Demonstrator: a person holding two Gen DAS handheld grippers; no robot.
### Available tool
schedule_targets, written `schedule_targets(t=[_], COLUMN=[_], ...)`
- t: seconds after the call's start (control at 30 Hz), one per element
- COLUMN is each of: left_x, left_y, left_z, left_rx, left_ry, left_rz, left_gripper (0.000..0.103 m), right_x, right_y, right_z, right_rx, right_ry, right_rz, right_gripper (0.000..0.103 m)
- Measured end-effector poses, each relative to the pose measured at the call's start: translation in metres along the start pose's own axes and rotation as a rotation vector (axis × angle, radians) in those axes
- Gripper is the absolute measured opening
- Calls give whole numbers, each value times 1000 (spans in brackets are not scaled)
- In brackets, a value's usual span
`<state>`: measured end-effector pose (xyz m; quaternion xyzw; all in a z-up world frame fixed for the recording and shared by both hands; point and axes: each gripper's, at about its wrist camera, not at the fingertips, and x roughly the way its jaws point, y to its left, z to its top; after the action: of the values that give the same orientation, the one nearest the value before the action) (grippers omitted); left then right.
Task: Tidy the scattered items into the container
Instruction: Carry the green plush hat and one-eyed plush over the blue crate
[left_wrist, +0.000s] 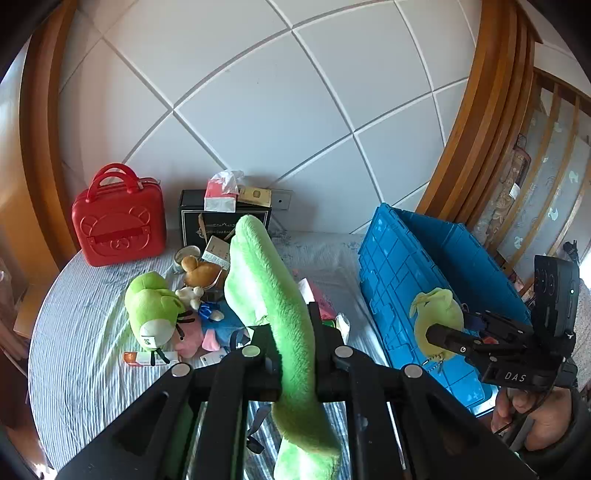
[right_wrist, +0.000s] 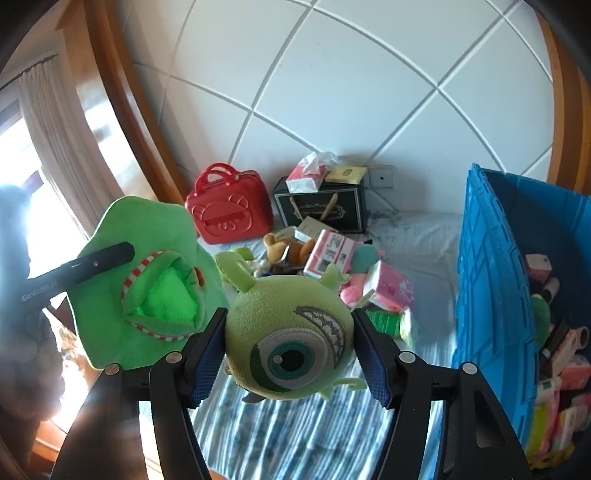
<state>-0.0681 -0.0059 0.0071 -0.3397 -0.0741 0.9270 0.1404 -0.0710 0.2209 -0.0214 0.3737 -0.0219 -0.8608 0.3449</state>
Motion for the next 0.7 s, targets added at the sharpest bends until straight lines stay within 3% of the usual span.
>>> schedule_targets(t=[0.43,0.7], left_x=[6,22], left_y=[-93,-171], left_z=[56,87], left_rx=[100,178], left_ry=[-81,-109], left_rz=[-72,-165], left_gripper=[9,9], right_x=[-66,-106], right_y=[-49,-99], right_z=[21,26], right_rx=[-5,29], right_ry=[-84,-132], right_rz=[-3,-38], right_gripper=[65,65])
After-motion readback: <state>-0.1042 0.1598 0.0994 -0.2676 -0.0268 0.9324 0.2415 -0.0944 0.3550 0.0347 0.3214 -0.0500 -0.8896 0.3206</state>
